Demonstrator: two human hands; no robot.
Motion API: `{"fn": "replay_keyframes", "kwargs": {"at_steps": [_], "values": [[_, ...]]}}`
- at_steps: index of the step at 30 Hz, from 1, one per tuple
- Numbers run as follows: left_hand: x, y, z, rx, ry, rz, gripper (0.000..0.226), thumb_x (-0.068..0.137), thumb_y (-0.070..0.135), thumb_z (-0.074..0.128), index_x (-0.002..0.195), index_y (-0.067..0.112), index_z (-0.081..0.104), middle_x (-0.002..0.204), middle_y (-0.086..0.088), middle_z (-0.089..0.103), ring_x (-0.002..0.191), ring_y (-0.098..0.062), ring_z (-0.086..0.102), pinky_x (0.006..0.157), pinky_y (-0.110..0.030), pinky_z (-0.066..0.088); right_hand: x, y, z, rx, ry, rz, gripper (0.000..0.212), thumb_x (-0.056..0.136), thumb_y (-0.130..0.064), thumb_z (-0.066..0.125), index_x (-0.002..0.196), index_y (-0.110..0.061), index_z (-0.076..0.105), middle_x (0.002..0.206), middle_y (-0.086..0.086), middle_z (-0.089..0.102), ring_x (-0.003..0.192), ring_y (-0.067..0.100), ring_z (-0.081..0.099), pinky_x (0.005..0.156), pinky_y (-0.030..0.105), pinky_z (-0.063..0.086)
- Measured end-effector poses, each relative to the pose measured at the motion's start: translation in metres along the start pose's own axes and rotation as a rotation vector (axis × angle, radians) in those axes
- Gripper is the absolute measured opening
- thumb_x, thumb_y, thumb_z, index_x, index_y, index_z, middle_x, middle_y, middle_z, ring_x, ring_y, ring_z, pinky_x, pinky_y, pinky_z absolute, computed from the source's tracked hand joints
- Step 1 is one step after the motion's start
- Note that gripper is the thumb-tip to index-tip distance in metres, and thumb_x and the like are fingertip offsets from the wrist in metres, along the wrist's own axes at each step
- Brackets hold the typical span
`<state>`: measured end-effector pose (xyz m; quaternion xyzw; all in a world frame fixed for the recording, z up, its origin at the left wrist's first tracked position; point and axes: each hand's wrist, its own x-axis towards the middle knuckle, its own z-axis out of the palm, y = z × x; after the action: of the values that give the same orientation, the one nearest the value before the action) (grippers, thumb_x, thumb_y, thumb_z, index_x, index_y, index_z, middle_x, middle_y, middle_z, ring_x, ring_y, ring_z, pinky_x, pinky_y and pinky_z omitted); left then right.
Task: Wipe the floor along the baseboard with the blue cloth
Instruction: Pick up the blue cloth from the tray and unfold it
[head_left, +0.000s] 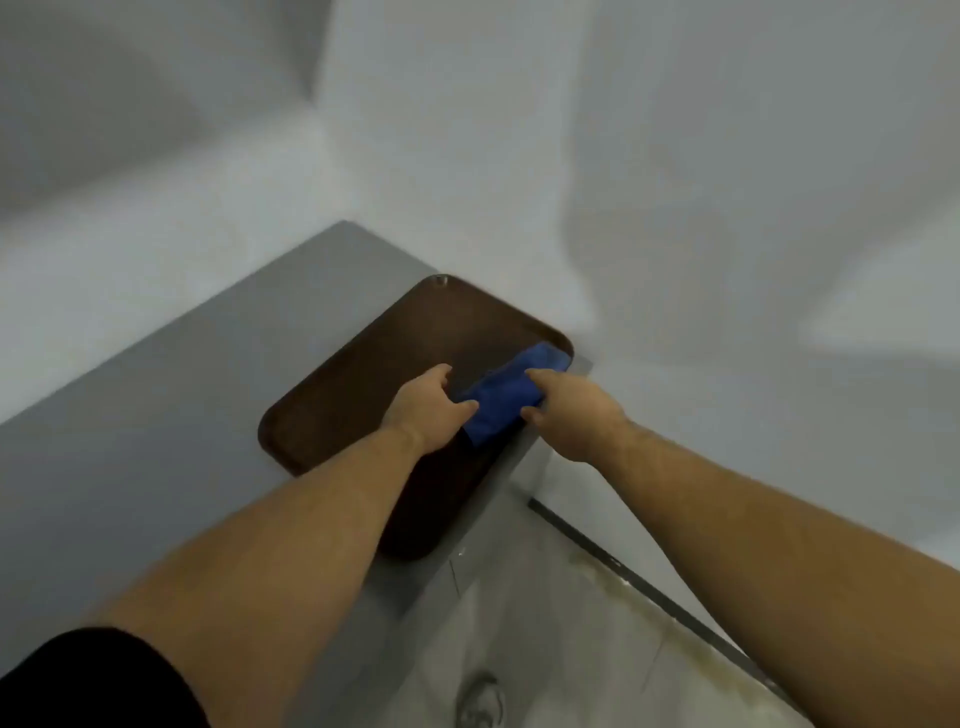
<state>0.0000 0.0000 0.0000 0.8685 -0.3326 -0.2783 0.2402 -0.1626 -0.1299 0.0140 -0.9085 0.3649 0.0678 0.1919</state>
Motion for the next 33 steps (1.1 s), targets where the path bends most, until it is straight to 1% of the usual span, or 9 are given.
{"fn": "replay_keyframes", "kwargs": {"at_steps": [6,10,13,18,21,23,26,29,33], "values": [[0.026,-0.004,0.021,0.063,0.036,-0.022,0.068,0.086,0.044,0.078,0.144,0.017,0.054,0.134,-0.006,0.062,0.119,-0.025,0.063,0.100,-0.042,0.054,0.018,-0.001,0.029,-0.004,0.039,-0.009,0.042,0.096,-0.040,0.060,0.135,-0.023,0.055,0.137,-0.001,0.058,0.123,0.021,0.055,0.103,0.038,0.046],[0.032,-0.002,0.027,0.099,0.018,-0.008,0.029,0.088,0.035,0.077,0.112,0.022,0.067,0.102,0.002,0.068,0.090,-0.015,0.062,0.072,-0.031,0.049,0.021,0.002,0.032,-0.009,0.060,-0.030,0.042,0.098,-0.035,0.058,0.138,-0.023,0.055,0.142,-0.002,0.056,0.130,0.021,0.051,0.110,0.039,0.042],[0.031,0.000,0.029,-0.059,0.030,0.036,0.009,0.085,0.018,0.070,0.086,0.023,0.062,0.088,0.002,0.065,0.079,-0.015,0.061,0.061,-0.027,0.042,0.023,0.004,0.030,0.004,0.035,-0.019,0.044,0.100,-0.032,0.056,0.142,-0.024,0.052,0.146,-0.002,0.053,0.134,0.022,0.049,0.114,0.041,0.039],[0.013,0.019,0.025,-0.324,0.102,0.383,0.012,0.086,-0.002,0.061,0.085,0.010,0.059,0.077,0.001,0.057,0.068,-0.002,0.053,0.063,-0.012,0.042,0.019,0.014,0.022,0.147,0.039,-0.061,0.056,0.100,-0.025,0.053,0.154,-0.026,0.036,0.148,0.005,0.052,0.131,0.028,0.051,0.111,0.040,0.039],[0.005,0.044,0.017,-0.386,0.072,0.543,0.013,0.090,-0.002,0.062,0.092,0.010,0.062,0.085,0.002,0.062,0.076,-0.001,0.058,0.071,-0.013,0.047,0.010,0.023,0.008,0.296,0.128,-0.132,0.065,0.099,-0.018,0.054,0.158,-0.024,0.028,0.152,0.008,0.047,0.134,0.027,0.048,0.112,0.034,0.036],[-0.003,0.066,0.012,-0.414,0.014,0.592,0.016,0.090,-0.002,0.060,0.097,0.011,0.066,0.092,0.002,0.067,0.084,-0.003,0.062,0.077,-0.016,0.051,-0.001,0.031,-0.006,0.436,0.218,-0.208,0.068,0.095,-0.015,0.061,0.156,-0.023,0.033,0.152,0.006,0.048,0.133,0.019,0.048,0.111,0.020,0.032],[-0.017,0.100,0.010,-0.479,-0.025,0.622,0.029,0.088,-0.002,0.062,0.106,0.018,0.071,0.099,-0.006,0.073,0.090,-0.007,0.070,0.081,-0.019,0.056,-0.027,0.048,-0.028,0.563,0.312,-0.310,0.055,0.087,-0.020,0.074,0.139,-0.023,0.055,0.135,0.000,0.059,0.113,0.004,0.049,0.095,0.000,0.028],[-0.031,0.126,0.021,-0.568,0.025,0.520,0.029,0.088,0.017,0.073,0.111,0.034,0.070,0.099,-0.001,0.075,0.097,-0.018,0.073,0.085,-0.029,0.061,-0.058,0.074,-0.040,0.678,0.272,-0.193,0.041,0.089,-0.038,0.073,0.126,-0.025,0.062,0.121,-0.008,0.065,0.102,0.005,0.057,0.082,0.008,0.039],[-0.048,0.140,0.073,-0.648,0.018,0.420,0.020,0.084,0.027,0.079,0.102,0.033,0.072,0.099,0.006,0.078,0.097,-0.015,0.075,0.086,-0.032,0.061,-0.092,0.119,-0.030,0.870,0.285,-0.088,0.017,0.094,-0.047,0.064,0.100,-0.031,0.065,0.093,-0.011,0.070,0.087,0.010,0.067,0.075,0.027,0.053]]}}
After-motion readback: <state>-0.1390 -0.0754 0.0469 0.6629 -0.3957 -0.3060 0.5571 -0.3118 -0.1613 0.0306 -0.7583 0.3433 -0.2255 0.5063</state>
